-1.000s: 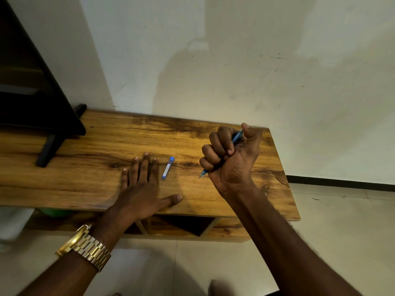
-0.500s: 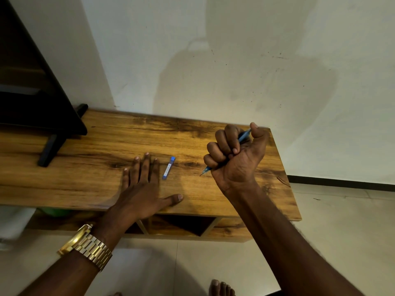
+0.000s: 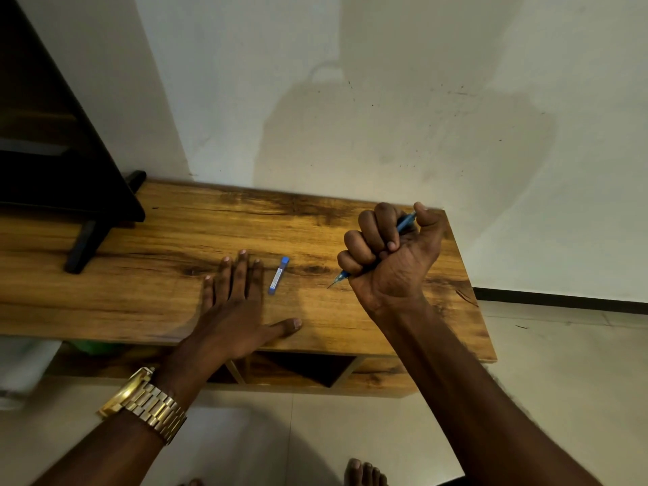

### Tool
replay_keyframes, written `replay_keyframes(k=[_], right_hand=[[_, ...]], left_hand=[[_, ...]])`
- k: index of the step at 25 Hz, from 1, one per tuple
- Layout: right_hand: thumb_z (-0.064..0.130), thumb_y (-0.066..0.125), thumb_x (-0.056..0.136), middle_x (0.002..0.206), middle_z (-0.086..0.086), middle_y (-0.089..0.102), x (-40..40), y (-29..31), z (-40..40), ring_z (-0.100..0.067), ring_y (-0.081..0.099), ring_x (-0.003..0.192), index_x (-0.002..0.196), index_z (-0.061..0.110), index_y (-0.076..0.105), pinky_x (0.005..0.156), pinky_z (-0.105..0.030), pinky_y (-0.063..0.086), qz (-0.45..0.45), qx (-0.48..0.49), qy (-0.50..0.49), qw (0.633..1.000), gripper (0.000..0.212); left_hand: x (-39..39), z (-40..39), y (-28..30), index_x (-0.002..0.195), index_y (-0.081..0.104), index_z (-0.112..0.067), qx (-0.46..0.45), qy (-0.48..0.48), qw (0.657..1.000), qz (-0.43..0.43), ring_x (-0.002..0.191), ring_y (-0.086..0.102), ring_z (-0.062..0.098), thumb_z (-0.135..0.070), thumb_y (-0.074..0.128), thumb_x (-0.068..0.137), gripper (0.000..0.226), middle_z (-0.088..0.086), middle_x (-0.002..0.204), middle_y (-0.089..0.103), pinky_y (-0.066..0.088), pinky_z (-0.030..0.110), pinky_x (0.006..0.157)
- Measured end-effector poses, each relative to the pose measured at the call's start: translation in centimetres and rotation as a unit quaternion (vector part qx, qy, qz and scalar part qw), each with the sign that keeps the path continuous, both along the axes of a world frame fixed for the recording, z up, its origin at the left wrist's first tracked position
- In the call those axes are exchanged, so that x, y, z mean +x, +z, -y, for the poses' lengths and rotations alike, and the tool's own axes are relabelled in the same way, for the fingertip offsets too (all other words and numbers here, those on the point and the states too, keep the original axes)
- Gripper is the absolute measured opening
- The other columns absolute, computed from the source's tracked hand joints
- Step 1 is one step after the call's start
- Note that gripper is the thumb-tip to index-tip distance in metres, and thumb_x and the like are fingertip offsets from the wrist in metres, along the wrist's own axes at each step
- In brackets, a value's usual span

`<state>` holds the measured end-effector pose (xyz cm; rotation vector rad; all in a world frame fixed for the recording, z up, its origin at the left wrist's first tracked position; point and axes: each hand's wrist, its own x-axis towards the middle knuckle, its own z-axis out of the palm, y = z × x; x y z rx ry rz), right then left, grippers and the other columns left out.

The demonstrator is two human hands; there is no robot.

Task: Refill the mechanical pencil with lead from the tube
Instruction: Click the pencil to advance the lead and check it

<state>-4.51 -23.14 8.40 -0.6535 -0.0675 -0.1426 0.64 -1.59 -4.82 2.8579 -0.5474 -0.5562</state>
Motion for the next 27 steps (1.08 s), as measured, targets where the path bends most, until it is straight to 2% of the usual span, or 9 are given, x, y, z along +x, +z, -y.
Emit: replay_keyframes(k=[12,19,22,25,27], right_hand=[[0.052,0.018,0.107,0.053,0.005,0.019,0.1,-0.1,0.1,-0.01,0.012,0.044,0.059,0.02,0.025,0.049,-0.02,0.013,-0.012,0.026,-0.002,1.0,0.059],[0.052,0.019,0.107,0.053,0.005,0.018,0.2,0.0,0.3,-0.01,0.012,0.044,0.059,0.021,0.025,0.049,-0.019,0.012,-0.027,0.034,-0.015,0.999,0.058],[0.053,0.025,0.105,0.053,0.006,0.017,0.0,-0.1,0.5,-0.01,0.011,0.044,0.059,0.021,0.024,0.048,-0.019,0.013,-0.031,0.049,-0.031,0.998,0.056],[0.053,0.04,0.095,0.053,0.006,0.016,-0.1,0.0,0.8,-0.011,0.01,0.045,0.058,0.022,0.024,0.048,-0.02,0.012,-0.04,0.068,-0.051,0.996,0.051],[0.051,0.043,0.093,0.053,0.006,0.017,-0.2,0.0,1.1,-0.011,0.011,0.045,0.054,0.023,0.029,0.047,-0.02,0.013,-0.039,0.081,-0.058,0.994,0.05]], left_hand=[[0.2,-0.2,-0.4,0.165,-0.031,-0.024,-0.011,0.001,1.0,0.012,0.158,-0.041,0.03,-0.115,0.011,0.051,0.152,0.004,0.168,-0.049,-0.014,0.058,0.131],[0.2,-0.1,0.1,0.169,-0.024,-0.023,-0.005,0.007,1.0,0.03,0.163,-0.03,0.032,-0.114,0.012,0.052,0.153,0.006,0.174,-0.038,-0.008,0.058,0.132],[0.5,-0.5,0.9,0.172,-0.013,-0.025,-0.01,0.008,0.999,0.031,0.166,-0.021,0.03,-0.11,0.027,0.06,0.145,0.003,0.179,-0.027,-0.001,0.056,0.132],[0.7,-1.2,1.7,0.173,-0.003,-0.029,-0.017,0.005,0.999,0.027,0.168,-0.014,0.028,-0.097,0.048,0.077,0.128,0.0,0.181,-0.019,0.007,0.057,0.132],[0.7,-1.3,2.0,0.173,0.001,-0.029,-0.023,0.003,0.999,0.028,0.168,-0.011,0.028,-0.091,0.055,0.081,0.123,-0.001,0.182,-0.016,0.01,0.057,0.132]])
